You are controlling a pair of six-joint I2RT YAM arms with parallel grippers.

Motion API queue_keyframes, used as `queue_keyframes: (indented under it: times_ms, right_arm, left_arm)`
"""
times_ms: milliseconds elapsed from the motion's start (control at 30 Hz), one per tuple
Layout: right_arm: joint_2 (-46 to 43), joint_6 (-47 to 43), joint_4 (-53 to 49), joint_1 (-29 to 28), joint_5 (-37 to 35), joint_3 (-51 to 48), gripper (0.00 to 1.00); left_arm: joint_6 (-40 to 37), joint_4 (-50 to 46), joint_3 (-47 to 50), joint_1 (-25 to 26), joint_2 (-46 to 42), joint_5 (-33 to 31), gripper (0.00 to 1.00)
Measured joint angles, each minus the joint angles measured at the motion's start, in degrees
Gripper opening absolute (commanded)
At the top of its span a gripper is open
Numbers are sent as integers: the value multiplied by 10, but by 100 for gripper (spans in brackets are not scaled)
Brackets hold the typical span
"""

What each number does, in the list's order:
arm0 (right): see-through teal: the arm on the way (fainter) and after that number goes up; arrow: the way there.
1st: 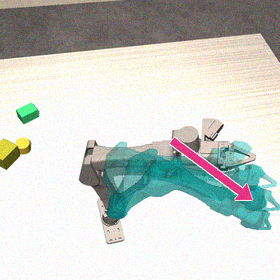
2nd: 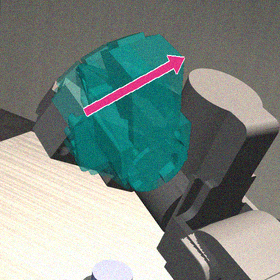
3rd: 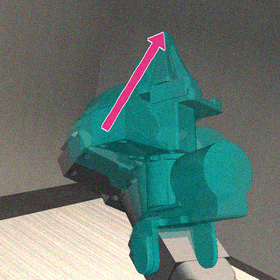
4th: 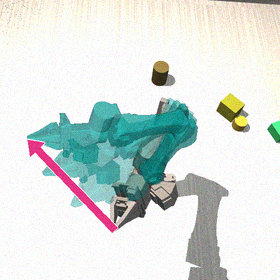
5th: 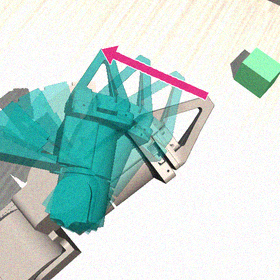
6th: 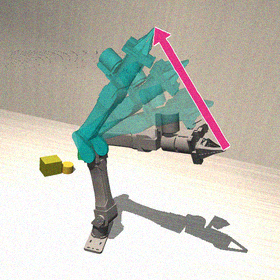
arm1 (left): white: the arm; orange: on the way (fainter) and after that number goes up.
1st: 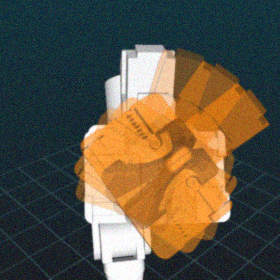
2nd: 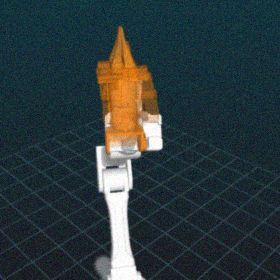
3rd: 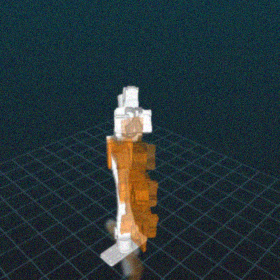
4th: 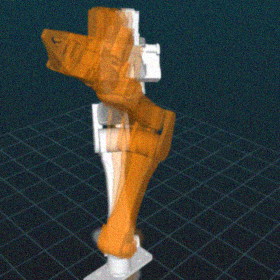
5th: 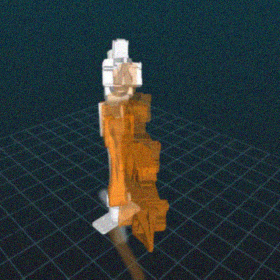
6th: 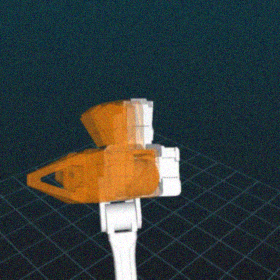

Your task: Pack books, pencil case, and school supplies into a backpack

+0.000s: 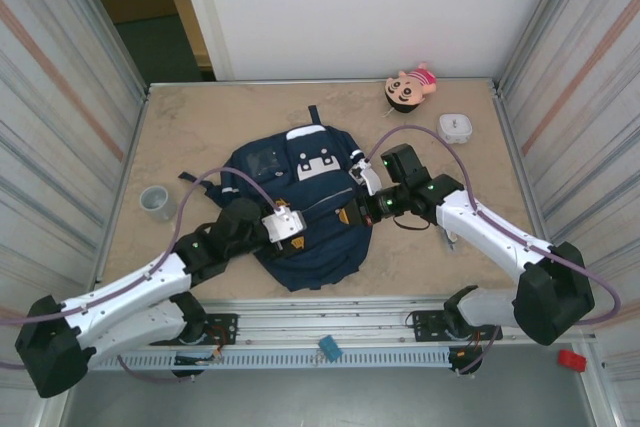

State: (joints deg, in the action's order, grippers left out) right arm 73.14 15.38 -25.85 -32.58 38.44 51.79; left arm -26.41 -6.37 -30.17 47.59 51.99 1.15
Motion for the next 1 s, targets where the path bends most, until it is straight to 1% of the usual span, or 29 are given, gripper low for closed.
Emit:
queue_keyframes:
  times_ms: [133,300,333,400,500,633,700,833,933,1000]
  right_arm:
    - [0,-6,-4,0,2,2,0]
    - [0,-9,-7,1,3,2,0]
    - [0,-9,-8,3,3,2,0]
    - [0,-10,-8,5,4,2,0]
    - [0,-10,-8,6,4,3,0]
    - [1,-10,-9,7,4,10,0]
    - [1,-10,-9,7,3,11,0]
    - [3,-8,-9,-7,-7,12,0]
    - [9,1,-5,-33,-25,18,0]
    - [14,12,5,-58,-33,19,0]
  left_arm:
    - [9,21,19,-32,-1,3,58]
    - [12,41,42,-48,-21,28,57]
    - [12,41,43,-49,-22,29,53]
    - [15,42,45,-49,-24,35,43]
    - [21,41,49,-49,-31,51,22]
    - [24,41,50,-49,-37,81,7]
    - [26,40,50,-51,-35,92,3]
    - [40,41,42,-52,-14,115,2]
    - [49,43,23,-39,13,115,5]
    - [54,45,3,-30,36,116,5]
